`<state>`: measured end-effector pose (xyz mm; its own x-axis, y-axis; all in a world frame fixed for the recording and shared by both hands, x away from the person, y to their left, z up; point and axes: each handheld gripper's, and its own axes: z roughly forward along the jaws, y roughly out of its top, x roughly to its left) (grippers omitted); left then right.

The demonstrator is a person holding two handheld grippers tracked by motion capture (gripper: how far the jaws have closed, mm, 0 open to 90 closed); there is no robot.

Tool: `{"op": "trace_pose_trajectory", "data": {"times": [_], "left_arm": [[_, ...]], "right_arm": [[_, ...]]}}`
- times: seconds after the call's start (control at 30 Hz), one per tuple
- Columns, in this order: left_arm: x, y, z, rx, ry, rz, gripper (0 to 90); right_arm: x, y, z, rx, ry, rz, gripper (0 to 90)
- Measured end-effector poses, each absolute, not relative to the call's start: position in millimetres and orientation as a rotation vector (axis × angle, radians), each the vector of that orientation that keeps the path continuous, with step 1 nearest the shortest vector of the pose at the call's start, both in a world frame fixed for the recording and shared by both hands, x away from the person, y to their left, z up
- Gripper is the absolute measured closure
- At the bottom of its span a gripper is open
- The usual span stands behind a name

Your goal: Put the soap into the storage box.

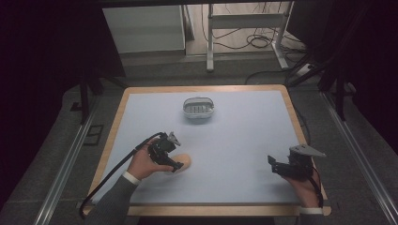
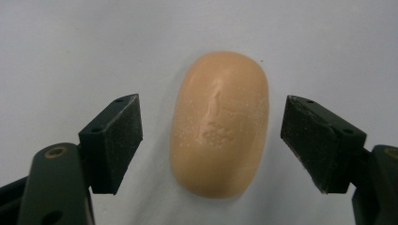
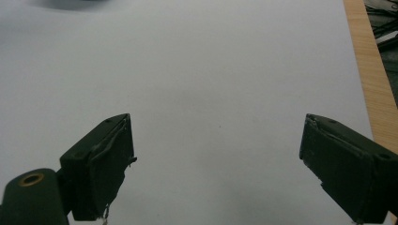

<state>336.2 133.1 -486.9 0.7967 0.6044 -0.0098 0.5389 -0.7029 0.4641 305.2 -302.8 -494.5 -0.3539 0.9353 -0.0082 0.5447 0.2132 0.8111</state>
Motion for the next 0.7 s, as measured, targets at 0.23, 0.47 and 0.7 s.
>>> {"op": "trace_pose_trajectory", "data": {"times": [0.23, 0.47, 0.7], "left_arm": [[339.9, 127.8, -501.0, 2.607, 0.836, 0.171, 22.2], [339.3, 122.9, -508.3, 2.628, 0.819, 0.166, 28.4], [339.3, 122.5, -509.9, 2.638, 0.819, 0.170, 30.2]], "right_arm": [[305.4, -302.5, -495.3, 1.363, 1.986, 0.999, 10.2], [305.9, -301.9, -496.5, 1.367, 1.988, 0.993, 10.2], [306.5, -302.0, -497.3, 1.367, 1.990, 0.984, 10.2]]}}
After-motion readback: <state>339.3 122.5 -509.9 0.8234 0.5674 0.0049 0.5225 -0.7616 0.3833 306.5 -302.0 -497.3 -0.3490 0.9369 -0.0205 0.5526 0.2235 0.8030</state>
